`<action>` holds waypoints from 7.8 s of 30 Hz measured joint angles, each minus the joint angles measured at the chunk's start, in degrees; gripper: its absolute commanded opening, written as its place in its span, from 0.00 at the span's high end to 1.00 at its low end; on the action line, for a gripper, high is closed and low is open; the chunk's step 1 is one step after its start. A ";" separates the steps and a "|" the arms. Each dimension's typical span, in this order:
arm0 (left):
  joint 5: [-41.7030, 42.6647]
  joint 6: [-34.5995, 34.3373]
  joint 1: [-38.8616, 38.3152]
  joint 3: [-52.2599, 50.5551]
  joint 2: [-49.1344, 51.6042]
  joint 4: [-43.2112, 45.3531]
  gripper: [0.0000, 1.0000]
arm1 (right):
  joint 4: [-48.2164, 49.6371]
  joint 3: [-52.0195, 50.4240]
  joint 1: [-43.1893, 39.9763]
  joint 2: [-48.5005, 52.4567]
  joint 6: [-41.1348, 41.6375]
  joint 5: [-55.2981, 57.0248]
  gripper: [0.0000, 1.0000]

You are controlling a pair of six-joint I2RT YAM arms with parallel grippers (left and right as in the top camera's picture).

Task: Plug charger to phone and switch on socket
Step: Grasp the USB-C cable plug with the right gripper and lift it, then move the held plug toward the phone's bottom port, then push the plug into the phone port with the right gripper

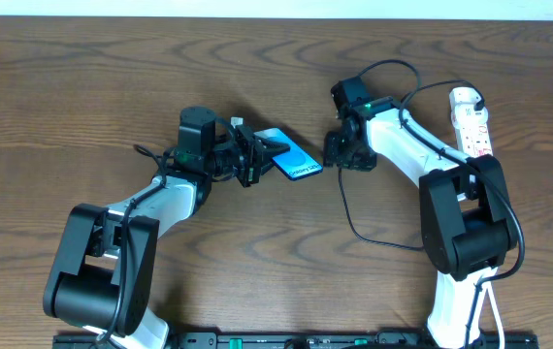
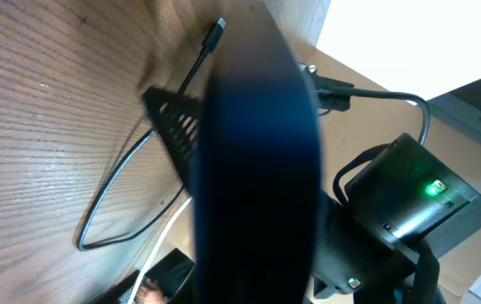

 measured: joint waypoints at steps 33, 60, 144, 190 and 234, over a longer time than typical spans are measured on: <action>7.96 7.13 5.73 -0.02 0.00 1.64 0.92 | 3.96 -0.50 -4.55 0.85 0.83 -14.19 0.99; 21.18 15.34 1.64 6.03 0.00 21.38 0.92 | -21.07 -15.04 -9.66 -59.65 -40.83 -42.23 0.99; 19.06 1.01 3.63 6.23 0.07 37.51 0.93 | 25.03 -33.07 0.79 -48.15 -2.80 -53.96 0.99; 21.62 4.11 3.63 6.23 0.04 37.48 0.93 | 21.16 -33.07 0.83 -48.13 -7.98 -54.77 0.99; 22.16 4.31 3.69 6.23 0.07 37.48 0.93 | 26.36 -33.09 1.36 -48.13 -8.52 -49.20 0.62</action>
